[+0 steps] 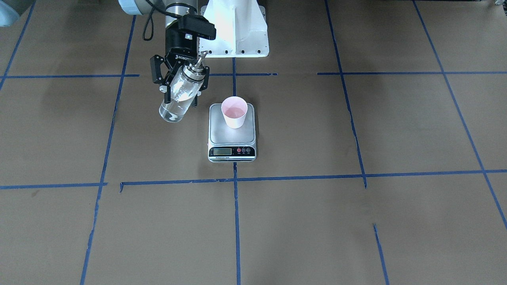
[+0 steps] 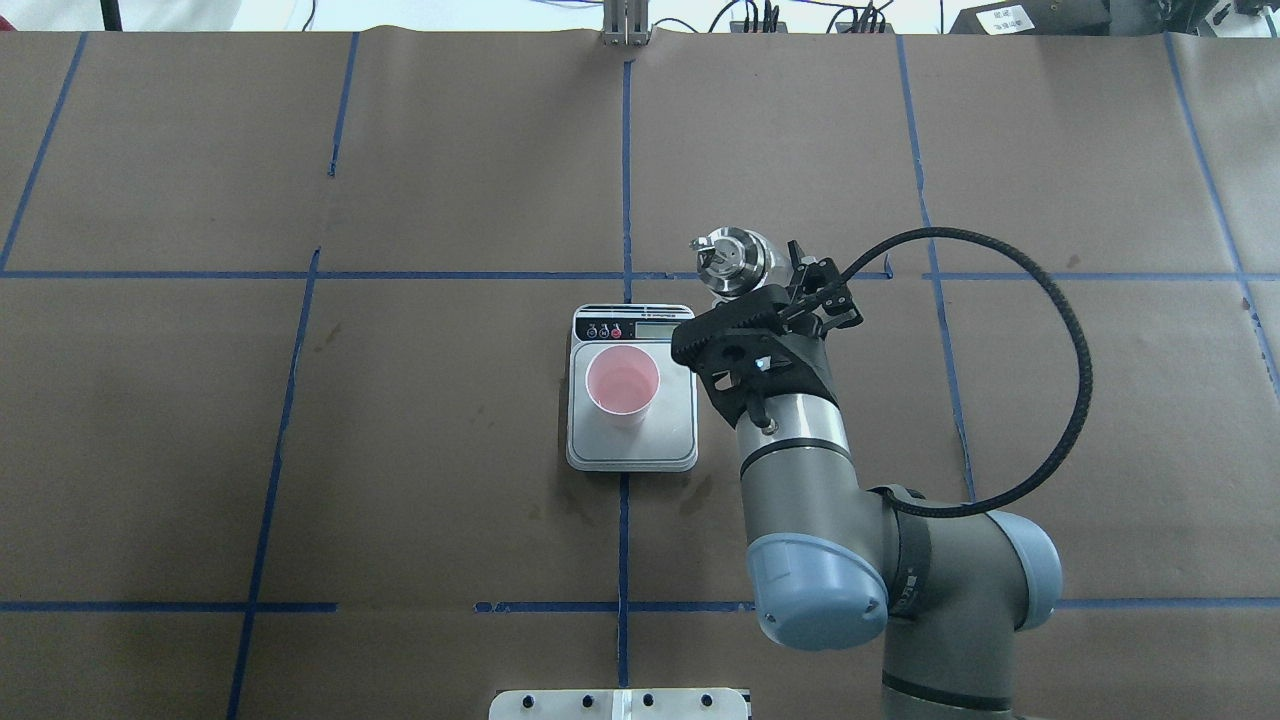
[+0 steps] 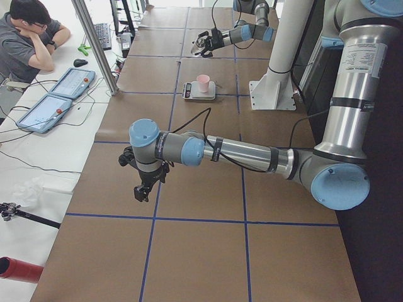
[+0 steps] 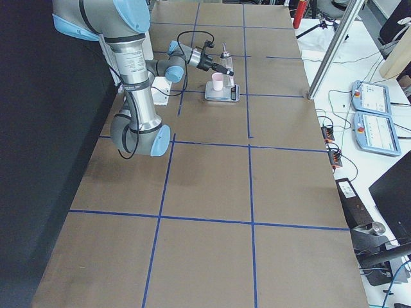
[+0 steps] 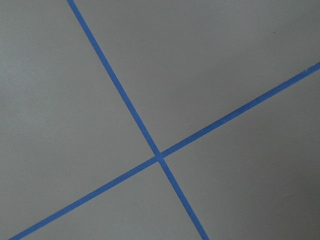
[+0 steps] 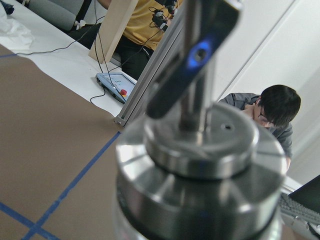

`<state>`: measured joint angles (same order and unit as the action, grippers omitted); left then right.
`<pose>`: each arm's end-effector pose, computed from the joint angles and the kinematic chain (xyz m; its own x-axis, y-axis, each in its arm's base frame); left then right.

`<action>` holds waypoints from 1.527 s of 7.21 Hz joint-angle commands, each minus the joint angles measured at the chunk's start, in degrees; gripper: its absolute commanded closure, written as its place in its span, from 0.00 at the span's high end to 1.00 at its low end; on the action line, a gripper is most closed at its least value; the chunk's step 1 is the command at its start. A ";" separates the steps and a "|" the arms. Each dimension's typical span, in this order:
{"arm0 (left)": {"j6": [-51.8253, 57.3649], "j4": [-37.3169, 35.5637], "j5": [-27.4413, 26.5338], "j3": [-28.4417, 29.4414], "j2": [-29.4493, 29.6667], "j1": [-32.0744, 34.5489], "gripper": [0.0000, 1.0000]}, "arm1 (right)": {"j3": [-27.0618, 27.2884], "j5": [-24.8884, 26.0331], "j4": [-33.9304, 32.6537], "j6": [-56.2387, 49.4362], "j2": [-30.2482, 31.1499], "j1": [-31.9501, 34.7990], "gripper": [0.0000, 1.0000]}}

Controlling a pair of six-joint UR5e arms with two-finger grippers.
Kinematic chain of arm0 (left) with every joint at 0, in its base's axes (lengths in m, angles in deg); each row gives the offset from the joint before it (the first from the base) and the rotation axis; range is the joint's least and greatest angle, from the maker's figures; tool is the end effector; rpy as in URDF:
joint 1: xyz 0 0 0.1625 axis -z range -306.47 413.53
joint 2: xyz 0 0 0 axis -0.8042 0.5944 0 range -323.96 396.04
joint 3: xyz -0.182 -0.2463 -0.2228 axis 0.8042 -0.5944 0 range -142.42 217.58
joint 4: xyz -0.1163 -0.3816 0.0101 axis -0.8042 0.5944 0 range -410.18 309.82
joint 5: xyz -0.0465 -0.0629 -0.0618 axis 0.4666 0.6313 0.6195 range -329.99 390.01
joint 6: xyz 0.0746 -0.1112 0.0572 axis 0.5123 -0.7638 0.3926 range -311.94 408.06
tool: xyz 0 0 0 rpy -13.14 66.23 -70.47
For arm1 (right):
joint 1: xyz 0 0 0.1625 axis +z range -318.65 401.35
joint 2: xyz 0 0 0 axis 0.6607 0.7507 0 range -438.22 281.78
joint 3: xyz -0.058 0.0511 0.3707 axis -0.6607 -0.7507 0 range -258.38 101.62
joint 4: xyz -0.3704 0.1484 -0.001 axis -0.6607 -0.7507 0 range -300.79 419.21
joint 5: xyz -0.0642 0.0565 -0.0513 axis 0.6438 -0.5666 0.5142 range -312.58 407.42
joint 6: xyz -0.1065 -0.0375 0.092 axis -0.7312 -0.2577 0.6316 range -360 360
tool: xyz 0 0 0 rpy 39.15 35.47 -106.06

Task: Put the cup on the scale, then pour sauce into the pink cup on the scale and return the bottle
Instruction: 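Tilt the bottle upright and move it back toward its spot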

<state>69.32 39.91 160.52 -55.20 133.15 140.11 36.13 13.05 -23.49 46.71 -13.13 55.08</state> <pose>-0.0068 -0.5361 0.5655 0.6796 0.5035 -0.5336 -0.3274 0.8590 0.3936 -0.4524 -0.3715 0.1821 0.9395 -0.1689 0.2979 -0.2198 0.3694 0.9029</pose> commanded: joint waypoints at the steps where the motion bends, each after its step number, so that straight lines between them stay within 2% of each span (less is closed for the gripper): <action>1: -0.08 0.00 0.00 -0.48 0.00 0.00 1.00 | 2.74 -8.66 -0.18 10.49 1.43 4.19 0.00; 2: -0.08 0.00 0.00 -0.57 0.09 0.00 1.00 | 2.92 -19.92 -0.18 17.99 3.88 10.04 0.00; 3: -0.08 0.00 0.00 -1.26 0.09 0.00 1.00 | 3.00 -27.78 -0.18 23.81 4.68 14.62 0.00; 7: -0.17 0.00 0.00 -1.88 0.00 0.00 1.00 | 1.78 -28.39 0.00 32.83 11.97 16.25 0.00; 9: -0.17 0.00 0.00 -2.76 -0.43 0.09 1.00 | -0.15 -26.55 0.17 37.19 15.58 16.07 0.00; 10: -0.17 0.09 0.09 -2.85 -0.52 0.09 1.00 | -0.16 -21.58 3.65 38.27 19.16 14.51 0.00; 11: -0.17 0.09 0.09 -2.85 -0.53 0.00 1.00 | -3.12 -20.66 13.09 38.54 21.11 13.18 0.00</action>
<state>69.16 39.96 160.58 -57.94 132.70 140.17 35.39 -10.19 -18.72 84.21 4.97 69.79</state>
